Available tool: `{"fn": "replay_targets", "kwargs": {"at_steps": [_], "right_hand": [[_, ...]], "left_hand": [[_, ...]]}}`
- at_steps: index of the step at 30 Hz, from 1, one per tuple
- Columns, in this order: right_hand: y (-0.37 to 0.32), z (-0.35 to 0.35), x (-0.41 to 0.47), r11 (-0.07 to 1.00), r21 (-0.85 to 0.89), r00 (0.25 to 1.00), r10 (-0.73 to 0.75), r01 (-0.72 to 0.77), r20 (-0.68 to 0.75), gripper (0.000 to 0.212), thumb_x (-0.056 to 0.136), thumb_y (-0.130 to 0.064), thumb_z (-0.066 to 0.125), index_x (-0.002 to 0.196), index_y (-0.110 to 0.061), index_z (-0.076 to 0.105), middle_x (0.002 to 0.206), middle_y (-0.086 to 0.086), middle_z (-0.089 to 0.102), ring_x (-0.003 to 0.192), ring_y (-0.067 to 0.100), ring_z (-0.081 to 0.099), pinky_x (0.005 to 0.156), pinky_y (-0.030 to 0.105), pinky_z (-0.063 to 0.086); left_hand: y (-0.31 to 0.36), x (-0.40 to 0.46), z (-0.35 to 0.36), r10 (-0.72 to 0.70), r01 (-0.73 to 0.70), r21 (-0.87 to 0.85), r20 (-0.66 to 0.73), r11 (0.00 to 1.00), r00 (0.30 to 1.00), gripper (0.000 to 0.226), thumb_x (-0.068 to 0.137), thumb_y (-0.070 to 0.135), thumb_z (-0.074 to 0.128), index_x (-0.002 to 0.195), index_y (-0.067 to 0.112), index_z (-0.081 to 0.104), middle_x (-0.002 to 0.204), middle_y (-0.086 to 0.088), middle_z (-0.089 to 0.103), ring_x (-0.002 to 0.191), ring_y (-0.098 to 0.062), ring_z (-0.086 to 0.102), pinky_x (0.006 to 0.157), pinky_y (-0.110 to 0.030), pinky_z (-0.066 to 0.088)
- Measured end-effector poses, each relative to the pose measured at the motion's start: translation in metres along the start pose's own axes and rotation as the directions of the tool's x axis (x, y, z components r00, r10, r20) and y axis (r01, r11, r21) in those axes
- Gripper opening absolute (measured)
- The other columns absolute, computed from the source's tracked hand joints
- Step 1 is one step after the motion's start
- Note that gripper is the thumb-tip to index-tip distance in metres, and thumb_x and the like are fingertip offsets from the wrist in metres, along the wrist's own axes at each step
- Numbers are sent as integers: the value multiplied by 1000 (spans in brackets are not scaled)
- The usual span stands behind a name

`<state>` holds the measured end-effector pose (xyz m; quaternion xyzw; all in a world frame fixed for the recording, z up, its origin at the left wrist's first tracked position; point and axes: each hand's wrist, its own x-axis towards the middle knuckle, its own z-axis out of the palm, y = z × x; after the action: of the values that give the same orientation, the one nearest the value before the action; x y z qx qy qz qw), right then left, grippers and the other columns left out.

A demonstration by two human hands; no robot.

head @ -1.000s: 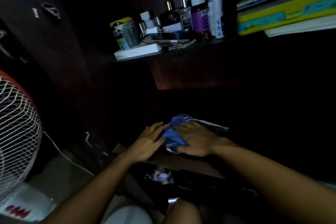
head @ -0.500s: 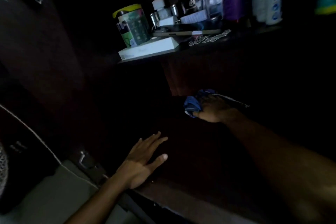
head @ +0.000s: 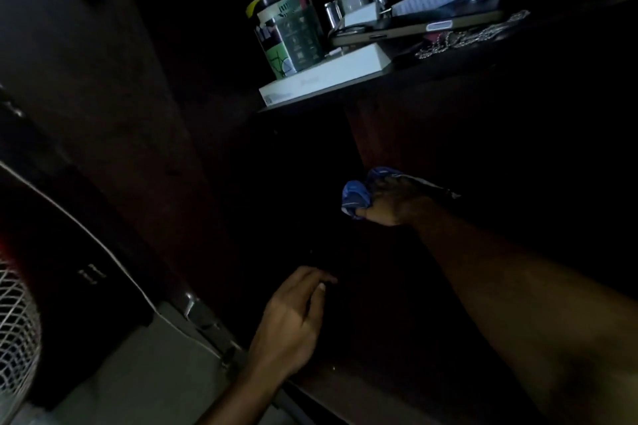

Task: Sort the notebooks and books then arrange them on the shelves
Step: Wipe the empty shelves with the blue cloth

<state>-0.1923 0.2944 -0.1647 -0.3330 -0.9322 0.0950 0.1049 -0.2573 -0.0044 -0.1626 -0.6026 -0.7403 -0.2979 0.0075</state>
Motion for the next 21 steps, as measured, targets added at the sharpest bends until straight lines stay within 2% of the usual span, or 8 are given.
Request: {"fn": "replay_targets", "kwargs": {"at_steps": [3, 6, 8, 11, 13, 16, 19, 21], "right_hand": [[-8, 5, 10, 999, -34, 1000, -29, 29, -9, 79, 92, -71, 36, 153, -22, 37, 159, 8, 36, 145, 28, 34, 121, 43, 21], [-24, 5, 4, 1000, -2, 1000, -10, 10, -16, 74, 87, -71, 33, 141, -23, 50, 147, 10, 50, 135, 31, 45, 115, 46, 31], [-47, 9, -11, 1000, -8, 1000, -17, 17, -18, 74, 81, -69, 26, 131, -22, 56, 134, 10, 58, 126, 33, 52, 110, 46, 37], [-90, 16, -49, 998, -52, 998, -36, 33, -57, 62, 80, -65, 23, 110, -27, 60, 111, 2, 67, 109, 27, 62, 97, 41, 45], [-126, 20, -84, 995, -67, 994, -82, 77, -72, 69, 76, -60, 11, 106, -25, 62, 110, 2, 68, 107, 28, 62, 95, 40, 43], [-171, 27, -141, 989, -62, 991, -131, 131, -10, 60, 88, -47, 20, 124, -18, 58, 130, 10, 60, 124, 32, 53, 109, 44, 35], [-197, 22, -186, 970, -66, 970, -231, 236, 75, 52, 98, -38, 37, 143, -11, 44, 145, 15, 48, 136, 36, 42, 115, 48, 29], [-207, 15, -211, 959, -39, 956, -277, 282, 93, 65, 95, -47, 25, 147, -11, 40, 150, 14, 44, 139, 35, 39, 115, 49, 28]], "left_hand": [[-4, -1, -4, -46, 48, 10, -171, 999, 984, 29, 85, 14, 40, 84, 31, 63, 87, 19, 62, 84, -2, 62, 75, -22, 46], [-2, -5, -6, -54, 44, -41, -275, 998, 960, 25, 78, 6, 38, 71, 26, 54, 71, 12, 57, 71, -9, 58, 66, -28, 44], [-3, -9, -5, -50, 13, -104, -355, 994, 934, 25, 78, 2, 38, 71, 21, 52, 70, 9, 54, 68, -11, 55, 64, -29, 43], [-6, -9, -4, -94, 9, -198, -426, 980, 900, 20, 81, 3, 38, 76, 17, 52, 76, 6, 54, 72, -11, 55, 67, -33, 46], [-1, -14, -10, -131, 21, -241, -455, 970, 881, 17, 81, 12, 38, 83, 20, 53, 84, 8, 55, 79, -14, 56, 72, -36, 47], [9, -32, -15, -195, 48, -308, -469, 950, 861, 19, 88, 17, 41, 96, 28, 54, 98, 10, 55, 93, -12, 56, 83, -35, 46], [17, -66, -16, -258, 114, -324, -446, 939, 857, 24, 95, 36, 35, 105, 27, 55, 105, 9, 55, 102, -13, 55, 91, -36, 45], [24, -94, -24, -258, 145, -286, -409, 947, 875, 25, 97, 44, 33, 105, 30, 53, 105, 11, 55, 101, -12, 56, 89, -38, 46]]}}
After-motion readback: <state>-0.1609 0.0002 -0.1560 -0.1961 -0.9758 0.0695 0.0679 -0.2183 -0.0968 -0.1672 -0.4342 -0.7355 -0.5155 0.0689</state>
